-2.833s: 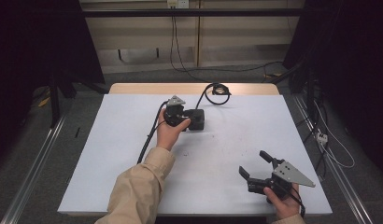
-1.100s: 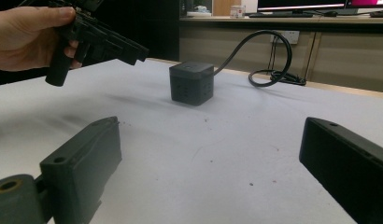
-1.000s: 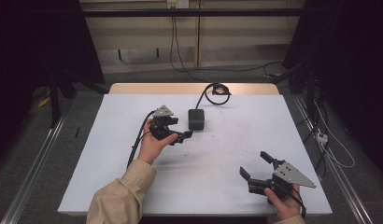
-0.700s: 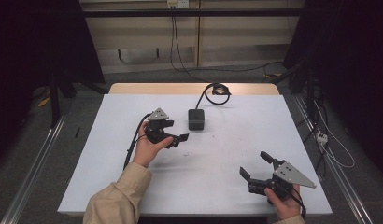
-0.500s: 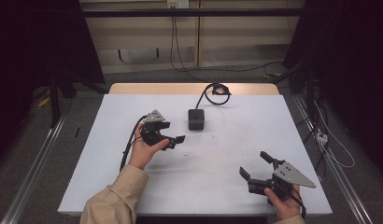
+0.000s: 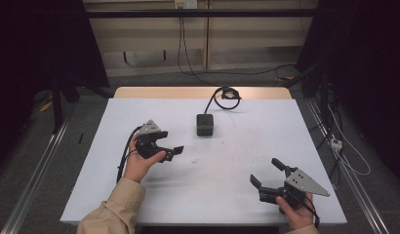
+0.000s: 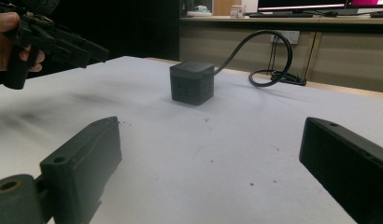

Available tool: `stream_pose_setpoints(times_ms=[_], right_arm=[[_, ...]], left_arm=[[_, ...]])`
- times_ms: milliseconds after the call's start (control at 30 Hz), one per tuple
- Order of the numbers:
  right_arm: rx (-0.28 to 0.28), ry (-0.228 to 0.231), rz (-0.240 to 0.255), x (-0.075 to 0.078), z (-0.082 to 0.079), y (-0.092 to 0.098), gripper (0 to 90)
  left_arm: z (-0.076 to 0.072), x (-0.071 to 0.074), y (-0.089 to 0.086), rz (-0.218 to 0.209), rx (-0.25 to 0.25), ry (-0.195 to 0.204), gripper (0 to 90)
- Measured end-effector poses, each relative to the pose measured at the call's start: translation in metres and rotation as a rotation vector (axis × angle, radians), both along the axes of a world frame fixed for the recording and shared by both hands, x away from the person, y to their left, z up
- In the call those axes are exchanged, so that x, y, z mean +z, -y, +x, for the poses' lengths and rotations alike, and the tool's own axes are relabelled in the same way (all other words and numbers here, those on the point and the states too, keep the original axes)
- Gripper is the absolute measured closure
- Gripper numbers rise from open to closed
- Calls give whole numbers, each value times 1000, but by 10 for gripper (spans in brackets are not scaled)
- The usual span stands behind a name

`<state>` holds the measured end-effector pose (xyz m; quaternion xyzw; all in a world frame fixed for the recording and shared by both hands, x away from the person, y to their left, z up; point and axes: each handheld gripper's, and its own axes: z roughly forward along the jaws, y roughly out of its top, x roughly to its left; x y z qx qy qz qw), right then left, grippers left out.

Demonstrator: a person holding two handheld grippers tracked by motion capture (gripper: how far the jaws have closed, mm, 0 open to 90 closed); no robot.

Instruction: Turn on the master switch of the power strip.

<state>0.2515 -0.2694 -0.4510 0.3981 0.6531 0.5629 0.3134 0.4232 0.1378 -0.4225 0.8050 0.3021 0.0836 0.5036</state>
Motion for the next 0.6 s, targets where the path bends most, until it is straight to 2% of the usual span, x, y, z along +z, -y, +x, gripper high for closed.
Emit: stream_pose_setpoints(times_ms=[200, 600], right_arm=[[1, 1, -2, 0, 0, -1, 49], [1, 1, 0, 0, 0, 0, 49]], left_arm=[[-5, -1, -13, -13, 22, 0, 82], [-15, -8, -38, 8, 53, -4, 79]])
